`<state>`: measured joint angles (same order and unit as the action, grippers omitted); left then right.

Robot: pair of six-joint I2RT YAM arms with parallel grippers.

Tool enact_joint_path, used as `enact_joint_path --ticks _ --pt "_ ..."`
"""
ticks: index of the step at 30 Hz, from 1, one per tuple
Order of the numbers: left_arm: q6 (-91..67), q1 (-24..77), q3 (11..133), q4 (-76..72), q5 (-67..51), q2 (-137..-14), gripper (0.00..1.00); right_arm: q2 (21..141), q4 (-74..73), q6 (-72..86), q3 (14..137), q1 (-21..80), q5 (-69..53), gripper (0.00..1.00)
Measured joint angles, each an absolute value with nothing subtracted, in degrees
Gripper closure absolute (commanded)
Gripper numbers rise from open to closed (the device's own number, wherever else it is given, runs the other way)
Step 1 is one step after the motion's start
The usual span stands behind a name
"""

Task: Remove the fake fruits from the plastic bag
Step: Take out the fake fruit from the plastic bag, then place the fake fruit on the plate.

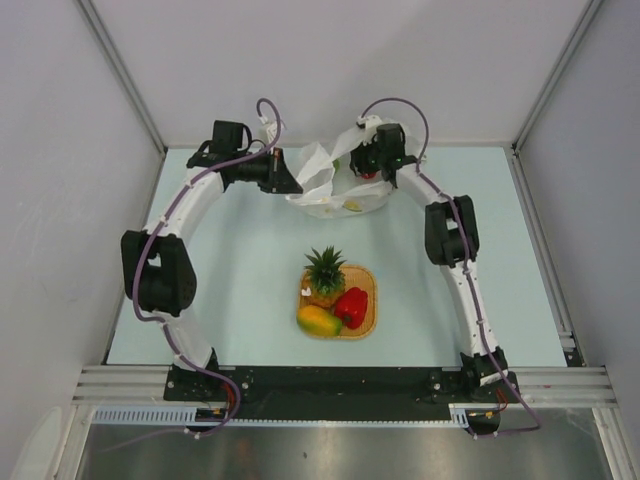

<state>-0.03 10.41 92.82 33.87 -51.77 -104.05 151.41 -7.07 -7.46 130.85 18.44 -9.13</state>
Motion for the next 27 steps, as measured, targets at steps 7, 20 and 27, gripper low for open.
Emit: enact_joint_path --ticks 7,20,27 --pt "-4.12 10.41 92.82 29.02 -52.84 -104.73 1.00 131.37 -9.15 -6.46 114.21 15.79 -20.84 0.88" --pt "-7.77 10.41 89.23 19.18 -52.05 -104.22 1.00 96.03 -15.40 -10.74 84.14 24.03 -29.65 0.86" --pt "-9.10 11.03 87.26 15.14 -51.66 -101.82 1.00 85.27 -25.69 -10.07 73.95 23.51 -32.71 0.83"
